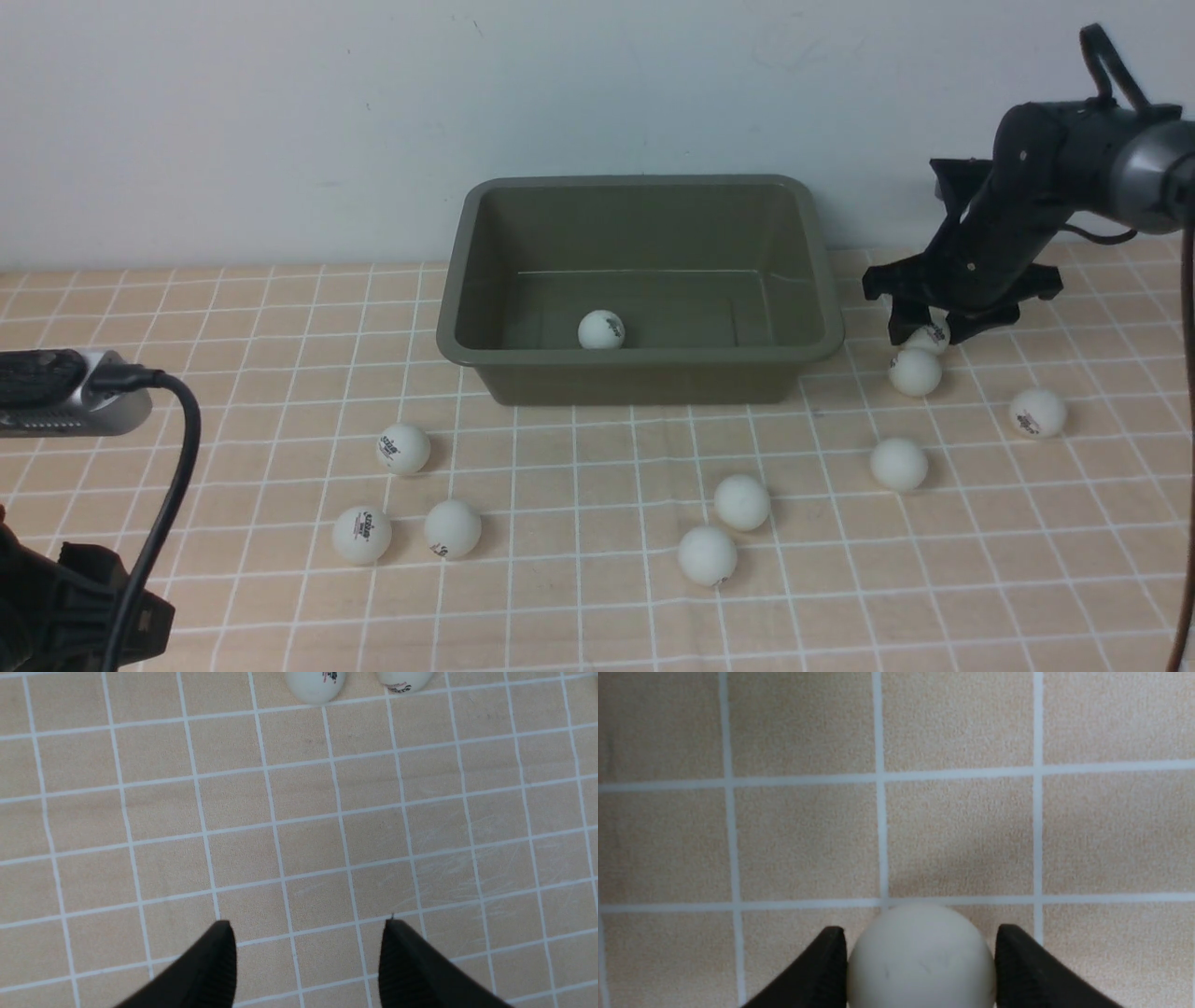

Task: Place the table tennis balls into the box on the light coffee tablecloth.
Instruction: 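Reach for and grasp a ping pong ball on the table, then release the ping pong ball into the bin and lift the gripper away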

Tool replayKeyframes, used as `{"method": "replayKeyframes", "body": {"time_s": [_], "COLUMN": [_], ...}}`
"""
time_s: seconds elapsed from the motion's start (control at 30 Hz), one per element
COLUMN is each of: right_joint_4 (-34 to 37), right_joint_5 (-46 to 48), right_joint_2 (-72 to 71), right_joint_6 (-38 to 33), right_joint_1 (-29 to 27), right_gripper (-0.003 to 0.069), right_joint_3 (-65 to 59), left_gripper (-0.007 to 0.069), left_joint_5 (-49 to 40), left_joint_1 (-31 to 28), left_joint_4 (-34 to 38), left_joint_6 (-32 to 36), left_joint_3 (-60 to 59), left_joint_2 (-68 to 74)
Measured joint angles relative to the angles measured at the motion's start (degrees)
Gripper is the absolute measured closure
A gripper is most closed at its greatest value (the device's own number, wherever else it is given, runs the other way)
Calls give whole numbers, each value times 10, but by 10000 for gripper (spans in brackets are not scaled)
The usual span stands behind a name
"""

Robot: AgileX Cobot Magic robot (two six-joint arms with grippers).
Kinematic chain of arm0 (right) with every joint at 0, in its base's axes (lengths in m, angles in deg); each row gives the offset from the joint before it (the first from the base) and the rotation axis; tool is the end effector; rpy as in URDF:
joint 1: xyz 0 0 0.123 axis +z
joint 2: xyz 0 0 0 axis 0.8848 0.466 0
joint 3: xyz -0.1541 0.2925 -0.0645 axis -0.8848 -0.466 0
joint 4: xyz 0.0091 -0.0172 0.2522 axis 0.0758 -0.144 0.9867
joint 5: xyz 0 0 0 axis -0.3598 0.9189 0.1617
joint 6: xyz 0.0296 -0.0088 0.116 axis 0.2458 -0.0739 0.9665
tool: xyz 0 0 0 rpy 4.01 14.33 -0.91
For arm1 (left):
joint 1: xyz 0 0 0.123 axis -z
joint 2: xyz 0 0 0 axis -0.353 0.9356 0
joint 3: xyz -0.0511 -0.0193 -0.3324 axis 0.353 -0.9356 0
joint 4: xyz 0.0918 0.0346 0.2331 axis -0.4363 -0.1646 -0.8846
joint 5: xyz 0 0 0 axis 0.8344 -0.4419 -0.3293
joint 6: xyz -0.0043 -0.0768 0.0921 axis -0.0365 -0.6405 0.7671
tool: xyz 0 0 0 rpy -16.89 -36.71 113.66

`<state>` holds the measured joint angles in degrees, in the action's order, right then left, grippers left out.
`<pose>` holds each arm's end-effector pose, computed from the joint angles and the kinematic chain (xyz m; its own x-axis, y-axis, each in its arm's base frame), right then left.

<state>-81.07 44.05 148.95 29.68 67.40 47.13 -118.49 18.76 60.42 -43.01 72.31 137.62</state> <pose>0.5196 0.0516 0.1617 -0.9703 0.0422 -0.2382 0.0268 0.9974 0.0676 0.1199 -0.0245 0.3083 -0.9000 0.0010 -0.4358 0.0978 0.9749 -0.1999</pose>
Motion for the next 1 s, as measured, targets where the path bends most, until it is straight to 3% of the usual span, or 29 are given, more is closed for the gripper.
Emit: {"method": "replayKeyframes", "body": {"time_s": [0.37,0.53,0.73,1.0], "right_joint_4": [10,85,182,195], "right_joint_5": [90,157,163,166], "right_joint_2": [1,1,1,32], "right_joint_6": [0,-37,-100,-155], "right_joint_1": [0,8,61,149], "right_gripper": [293,293,293,293], "right_joint_3": [107,196,229,230], "left_gripper": [281,281,281,281], "left_joint_5": [0,0,0,0], "left_joint_1": [0,0,0,0], "left_joint_4": [0,0,0,0], "left_joint_6": [0,0,0,0], "left_joint_3": [0,0,0,0], "left_joint_2": [0,0,0,0]}}
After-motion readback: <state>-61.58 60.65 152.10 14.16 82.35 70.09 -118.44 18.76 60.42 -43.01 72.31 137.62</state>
